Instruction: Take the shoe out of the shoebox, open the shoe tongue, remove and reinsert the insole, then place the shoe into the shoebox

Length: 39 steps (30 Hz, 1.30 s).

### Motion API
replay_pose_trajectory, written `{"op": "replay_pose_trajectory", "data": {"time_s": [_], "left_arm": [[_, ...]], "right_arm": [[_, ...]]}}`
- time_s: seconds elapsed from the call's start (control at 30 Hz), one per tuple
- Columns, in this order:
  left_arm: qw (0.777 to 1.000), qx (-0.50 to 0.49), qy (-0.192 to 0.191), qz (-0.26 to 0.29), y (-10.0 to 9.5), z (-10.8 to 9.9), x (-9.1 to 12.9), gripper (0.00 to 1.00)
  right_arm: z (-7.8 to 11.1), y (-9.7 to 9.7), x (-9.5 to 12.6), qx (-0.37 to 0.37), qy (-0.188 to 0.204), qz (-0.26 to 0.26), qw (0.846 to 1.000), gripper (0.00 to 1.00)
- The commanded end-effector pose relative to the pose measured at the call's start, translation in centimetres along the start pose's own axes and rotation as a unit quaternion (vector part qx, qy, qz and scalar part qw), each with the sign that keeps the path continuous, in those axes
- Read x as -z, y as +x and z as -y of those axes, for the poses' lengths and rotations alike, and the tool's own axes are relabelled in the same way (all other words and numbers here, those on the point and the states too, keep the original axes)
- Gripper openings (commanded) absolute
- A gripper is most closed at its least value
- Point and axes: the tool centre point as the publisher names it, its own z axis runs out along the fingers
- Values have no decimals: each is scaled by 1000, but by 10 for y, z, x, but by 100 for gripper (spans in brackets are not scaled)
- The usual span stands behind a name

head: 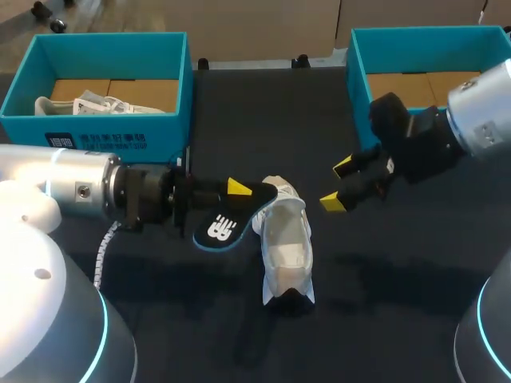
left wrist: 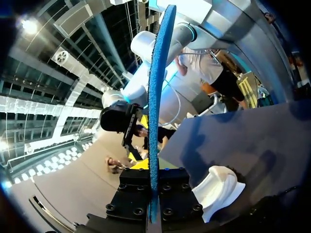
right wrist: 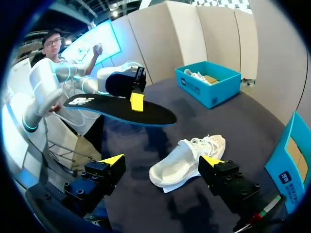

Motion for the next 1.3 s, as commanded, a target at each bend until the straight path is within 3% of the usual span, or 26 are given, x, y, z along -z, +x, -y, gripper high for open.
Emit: {"op": "replay_pose_trajectory", "data": {"time_s": [0.03,0.17,0.27,0.3,0.87,0.97,1.3], "left_arm": [[1000,0,0,1,0,0,-1,0],[1000,17,4,0,2,4,-2,0],[1000,29,10,-1,4,11,-2,0],[999,36,14,0,5,13,-2,0],[998,62,32,3,12,41,6,0],[998,63,28,-2,12,45,5,0],[998,60,29,4,19,51,3,0]], "right_arm": [[0,0,-6,44,58,25,997,100],[0,2,-7,165,97,69,979,100],[4,0,-9,218,101,74,968,100],[6,-3,-10,218,117,72,966,100],[6,-3,-10,218,117,72,966,100],[14,-4,-22,228,101,76,965,100],[41,-13,-38,260,128,89,953,100]]}}
